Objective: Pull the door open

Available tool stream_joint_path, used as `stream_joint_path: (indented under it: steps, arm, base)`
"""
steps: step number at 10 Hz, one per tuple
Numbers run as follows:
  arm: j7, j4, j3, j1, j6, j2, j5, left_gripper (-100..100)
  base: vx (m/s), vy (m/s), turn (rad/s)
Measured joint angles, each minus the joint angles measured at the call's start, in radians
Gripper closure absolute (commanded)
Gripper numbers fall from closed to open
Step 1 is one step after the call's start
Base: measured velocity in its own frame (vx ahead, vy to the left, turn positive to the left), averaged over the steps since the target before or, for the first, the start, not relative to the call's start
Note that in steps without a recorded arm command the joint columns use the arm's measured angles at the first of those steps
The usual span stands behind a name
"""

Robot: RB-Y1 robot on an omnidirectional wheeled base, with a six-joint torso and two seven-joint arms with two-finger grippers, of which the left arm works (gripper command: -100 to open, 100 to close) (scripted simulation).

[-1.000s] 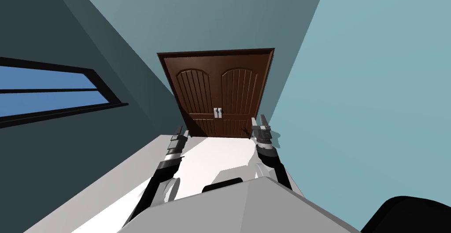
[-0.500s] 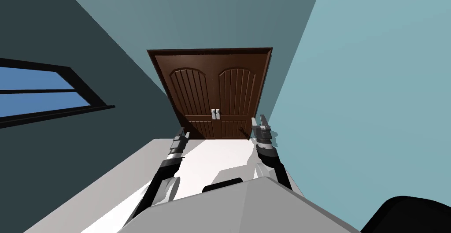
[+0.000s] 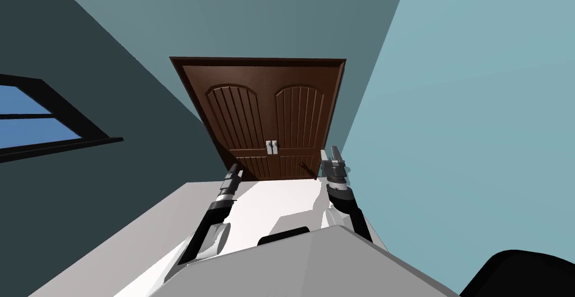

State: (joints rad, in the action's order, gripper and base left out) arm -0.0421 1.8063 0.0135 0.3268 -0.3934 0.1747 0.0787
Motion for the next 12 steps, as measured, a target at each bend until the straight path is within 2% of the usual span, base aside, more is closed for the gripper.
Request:
stream_joint_path:
  steps: [4, 5, 7, 12]
  arm:
    - [-0.020, -0.072, -0.004, -0.026, 0.010, 0.022, 0.011, -100]
    - [-0.023, -0.096, -0.005, -0.042, 0.016, 0.024, 0.012, -100]
    - [-0.037, -0.147, -0.010, -0.063, 0.014, 0.041, 0.020, -100]
    - [-0.062, -0.241, -0.019, -0.111, 0.031, 0.068, 0.034, -100]
  base:
    - [0.108, -0.015, -0.072]
    - [0.093, -0.019, -0.075]
    - [0.093, -0.011, -0.061]
    - [0.108, -0.015, -0.069]
